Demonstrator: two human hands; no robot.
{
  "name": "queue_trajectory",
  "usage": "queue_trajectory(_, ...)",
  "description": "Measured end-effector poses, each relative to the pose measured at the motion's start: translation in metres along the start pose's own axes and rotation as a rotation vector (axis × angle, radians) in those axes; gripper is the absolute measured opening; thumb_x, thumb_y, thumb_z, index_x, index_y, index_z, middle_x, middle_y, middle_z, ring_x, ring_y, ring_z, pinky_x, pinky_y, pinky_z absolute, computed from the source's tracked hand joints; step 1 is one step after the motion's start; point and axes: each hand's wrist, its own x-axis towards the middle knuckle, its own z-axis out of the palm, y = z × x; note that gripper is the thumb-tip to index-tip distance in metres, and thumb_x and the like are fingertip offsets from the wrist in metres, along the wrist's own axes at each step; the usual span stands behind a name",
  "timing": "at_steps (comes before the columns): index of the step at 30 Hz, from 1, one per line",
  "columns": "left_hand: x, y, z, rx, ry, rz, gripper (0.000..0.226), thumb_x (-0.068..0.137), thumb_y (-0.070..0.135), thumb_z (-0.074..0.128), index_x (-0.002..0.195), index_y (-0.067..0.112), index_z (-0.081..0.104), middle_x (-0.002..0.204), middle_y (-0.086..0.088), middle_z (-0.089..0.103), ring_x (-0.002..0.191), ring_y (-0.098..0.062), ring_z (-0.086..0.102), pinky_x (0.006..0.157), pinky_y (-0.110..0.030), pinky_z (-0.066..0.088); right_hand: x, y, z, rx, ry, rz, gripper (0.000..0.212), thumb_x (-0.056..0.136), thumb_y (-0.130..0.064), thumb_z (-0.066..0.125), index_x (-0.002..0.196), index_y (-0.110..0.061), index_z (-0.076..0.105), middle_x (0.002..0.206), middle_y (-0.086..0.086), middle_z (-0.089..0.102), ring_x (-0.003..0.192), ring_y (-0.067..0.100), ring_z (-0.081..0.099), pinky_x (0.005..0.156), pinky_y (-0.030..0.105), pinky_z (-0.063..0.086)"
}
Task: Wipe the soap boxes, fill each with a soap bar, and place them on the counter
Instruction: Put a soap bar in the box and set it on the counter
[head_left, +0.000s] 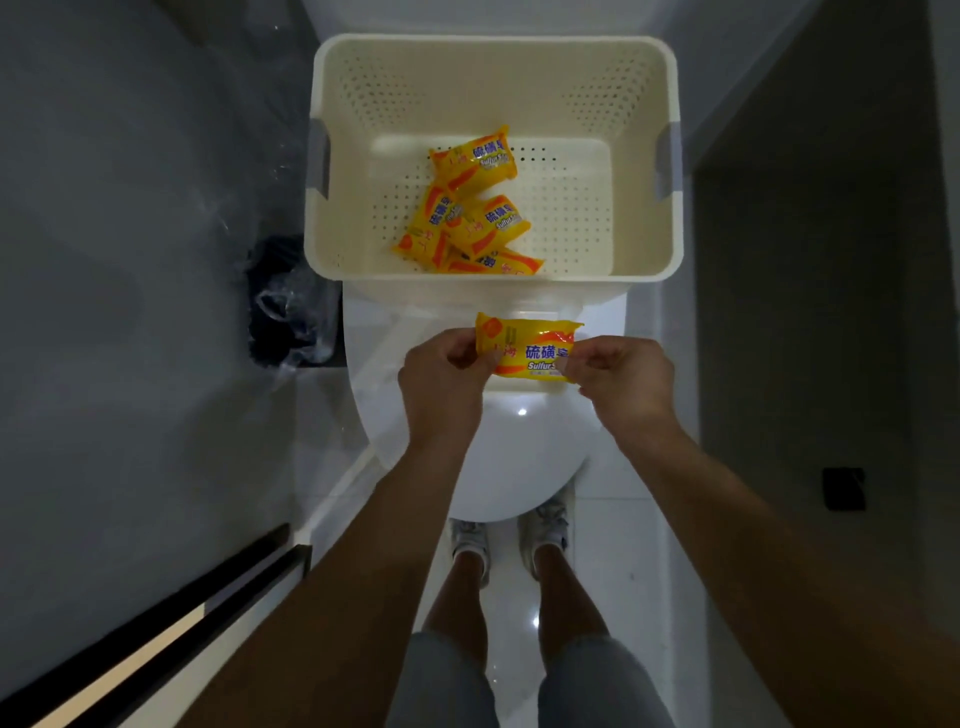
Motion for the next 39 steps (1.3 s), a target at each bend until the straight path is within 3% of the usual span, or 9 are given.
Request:
queue_trajectory(3,0.011,-0.017,0.014,0.14,0.022,-0.032,0.024,0.079,0.02,0.082,0.1,0.015,0.071,0.082,0.007,0.068,0.077,-0.008,0.065,0.07,-0.014,0.048,0.018,0.013,0.011,-0.107,0.037,0.043,0.016,0.074,-0.016,0.087,0.07,-0.026,0.076,0.076,-0.004,0.074,0.082,0.017,0.072,0.09,0.036,0.057)
queue_trajectory(7,0.023,-0.031,0.027,0.276,-0.002,-0.065,0.022,0.079,0.021,0.081,0.096,0.01,0.071,0.09,-0.005,0.074,0.089,-0.021,0.068,0.084,-0.036,0.053,0.036,0.022,0.018,-0.281,0.024,0.065,0.01,0.079,-0.019,0.083,0.088,-0.02,0.081,0.085,-0.001,0.075,0.088,0.018,0.071,0.079,0.025,0.053)
queue_trajectory(14,0.033,-0.042,0.037,0.406,-0.009,-0.102,0.018,0.087,0.02,0.07,0.104,0.015,0.073,0.107,-0.004,0.071,0.101,-0.022,0.066,0.087,-0.039,0.055,0.046,0.026,0.029,-0.597,-0.037,0.017,0.013,0.085,-0.021,0.074,0.096,-0.022,0.079,0.094,0.006,0.074,0.085,0.023,0.066,0.072,0.028,0.05)
queue_trajectory(20,0.035,-0.04,0.04,0.484,0.023,-0.063,0.013,0.088,0.025,0.069,0.095,0.016,0.061,0.094,-0.003,0.068,0.089,-0.023,0.063,0.071,-0.036,0.052,0.043,0.029,0.033,-0.684,-0.011,-0.063,0.015,0.088,-0.021,0.069,0.103,-0.02,0.069,0.097,0.006,0.069,0.09,0.028,0.065,0.074,0.033,0.05)
queue_trajectory(25,0.039,-0.039,0.038,0.545,-0.013,-0.07,0.02,0.085,0.026,0.074,0.093,0.02,0.056,0.096,0.0,0.065,0.091,-0.021,0.061,0.068,-0.033,0.042,0.046,0.03,0.032,-0.688,-0.008,-0.044,0.013,0.09,-0.022,0.066,0.102,-0.019,0.068,0.098,0.007,0.069,0.091,0.029,0.064,0.074,0.034,0.05)
queue_trajectory(29,0.043,-0.035,0.035,0.472,-0.032,-0.028,0.034,0.082,0.025,0.076,0.11,0.017,0.057,0.107,-0.005,0.062,0.099,-0.022,0.06,0.077,-0.038,0.051,0.047,0.027,0.032,-0.646,0.029,-0.053,0.019,0.094,-0.024,0.062,0.109,-0.013,0.057,0.104,0.008,0.065,0.097,0.028,0.063,0.071,0.035,0.047)
queue_trajectory(34,0.047,-0.024,0.028,0.332,-0.083,0.027,0.049,0.088,0.014,0.066,0.135,0.021,0.054,0.12,-0.005,0.056,0.103,-0.021,0.058,0.088,-0.032,0.047,0.042,0.027,0.019,-0.405,0.027,-0.068,0.053,0.094,-0.023,0.065,0.144,-0.022,0.047,0.132,0.002,0.062,0.12,0.023,0.058,0.099,0.04,0.051)
queue_trajectory(39,0.032,-0.028,0.023,0.232,-0.099,0.042,0.043,0.092,0.002,0.048,0.13,0.019,0.061,0.123,-0.004,0.058,0.101,-0.011,0.053,0.09,-0.024,0.042,0.029,0.038,0.014,-0.152,0.016,-0.07,0.06,0.091,0.008,0.045,0.141,-0.023,0.057,0.139,-0.001,0.059,0.11,0.009,0.061,0.09,0.004,0.036)
